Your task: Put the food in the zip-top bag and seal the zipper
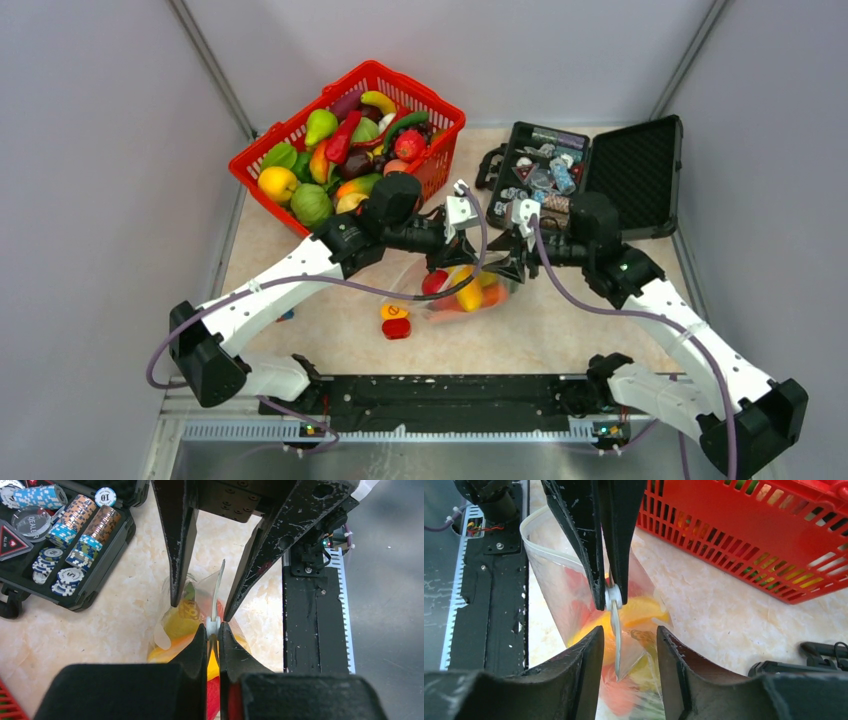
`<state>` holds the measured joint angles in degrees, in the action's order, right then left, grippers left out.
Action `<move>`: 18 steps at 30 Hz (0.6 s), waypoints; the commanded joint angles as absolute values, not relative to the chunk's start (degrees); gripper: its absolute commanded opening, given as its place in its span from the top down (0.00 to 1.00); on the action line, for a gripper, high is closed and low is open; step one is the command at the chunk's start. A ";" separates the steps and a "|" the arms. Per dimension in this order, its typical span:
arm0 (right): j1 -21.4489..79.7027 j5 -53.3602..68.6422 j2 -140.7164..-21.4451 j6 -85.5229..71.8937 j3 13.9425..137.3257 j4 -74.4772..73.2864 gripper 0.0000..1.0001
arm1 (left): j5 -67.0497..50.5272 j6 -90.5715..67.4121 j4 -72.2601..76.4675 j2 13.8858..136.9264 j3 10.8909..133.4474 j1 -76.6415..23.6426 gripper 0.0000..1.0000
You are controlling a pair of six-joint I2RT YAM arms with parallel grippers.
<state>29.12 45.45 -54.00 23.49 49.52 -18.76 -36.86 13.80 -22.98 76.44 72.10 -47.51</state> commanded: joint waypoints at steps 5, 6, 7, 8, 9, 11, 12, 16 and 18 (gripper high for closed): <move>29.09 50.03 -54.90 23.43 51.84 -14.17 0.59 | -38.58 13.48 -20.11 76.43 74.60 -47.55 1.00; 29.12 50.21 -55.09 23.20 51.97 -13.92 0.62 | -38.48 13.63 -20.31 76.54 74.65 -47.53 1.00; 29.10 50.31 -55.34 23.17 52.14 -14.12 0.67 | -38.41 13.85 -20.71 76.51 74.71 -47.55 1.00; 29.09 50.49 -55.66 23.50 52.39 -14.67 0.70 | -38.27 14.15 -21.07 76.47 74.73 -47.47 1.00; 29.09 50.42 -55.79 23.81 52.62 -15.09 0.70 | -38.13 14.45 -21.38 76.53 74.71 -47.54 1.00; 29.12 50.46 -56.05 23.83 52.56 -15.19 0.75 | -38.05 14.58 -21.54 76.48 74.83 -47.53 1.00; 29.09 50.65 -56.07 23.82 52.60 -15.09 0.77 | -38.17 14.59 -21.43 76.47 74.79 -47.56 1.00; 29.10 50.74 -55.83 23.81 52.61 -15.41 0.97 | -38.59 13.96 -20.37 76.76 74.93 -47.55 1.00; 29.09 50.16 -55.30 23.35 51.71 -14.24 1.00 | -38.40 14.06 -21.16 76.99 75.31 -47.53 1.00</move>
<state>29.12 49.28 -56.03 22.96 49.63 -17.19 -36.84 13.67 -23.16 76.49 72.20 -47.51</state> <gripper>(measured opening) 0.022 0.035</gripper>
